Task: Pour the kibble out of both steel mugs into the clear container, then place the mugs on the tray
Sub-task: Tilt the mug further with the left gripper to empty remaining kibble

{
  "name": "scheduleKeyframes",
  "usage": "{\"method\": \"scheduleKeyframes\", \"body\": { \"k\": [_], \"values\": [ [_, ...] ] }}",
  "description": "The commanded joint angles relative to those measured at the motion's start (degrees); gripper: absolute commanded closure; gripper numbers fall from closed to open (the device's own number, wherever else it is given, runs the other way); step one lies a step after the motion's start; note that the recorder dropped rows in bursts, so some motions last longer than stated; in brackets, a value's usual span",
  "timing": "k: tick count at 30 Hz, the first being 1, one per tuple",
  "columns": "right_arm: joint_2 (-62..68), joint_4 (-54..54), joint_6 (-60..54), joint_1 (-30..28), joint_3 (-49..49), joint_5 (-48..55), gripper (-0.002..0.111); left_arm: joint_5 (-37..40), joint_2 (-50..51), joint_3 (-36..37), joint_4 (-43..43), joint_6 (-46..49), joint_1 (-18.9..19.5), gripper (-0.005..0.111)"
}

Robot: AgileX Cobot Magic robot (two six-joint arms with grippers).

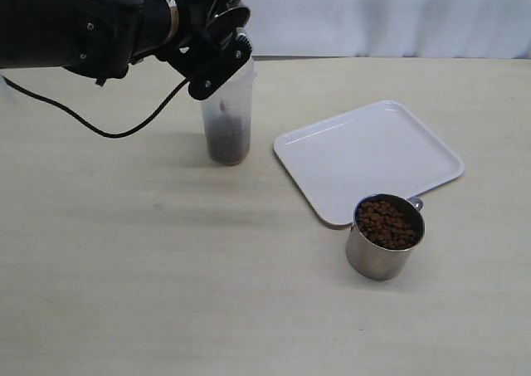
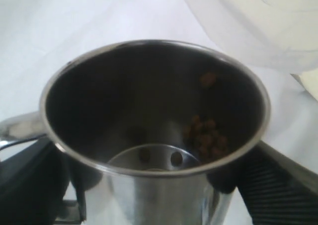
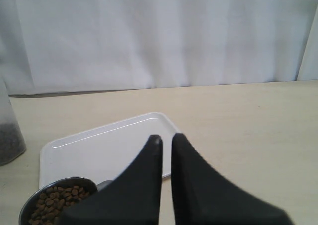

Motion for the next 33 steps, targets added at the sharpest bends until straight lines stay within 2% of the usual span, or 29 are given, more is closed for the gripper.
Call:
{"method": "scheduleKeyframes", "body": {
  "k": [1,15,33],
  "values": [
    [-0.2,-0.2,-0.3,0.2,0.3,0.1,0.103,-0.3,-0.5,-0.4,0.0,1.6,-0.5,0.107],
    [-0.2,-0.2,-0.3,0.2,0.3,0.1,0.103,0.1,-0.5,-0.4,0.0,4.8,-0.5,0.107],
    [-0.2,-0.2,-0.3,0.2,0.3,0.1,0.103,-0.8,-0.5,-0.4,0.0,14.6,-0.5,0.107]
  ]
}}
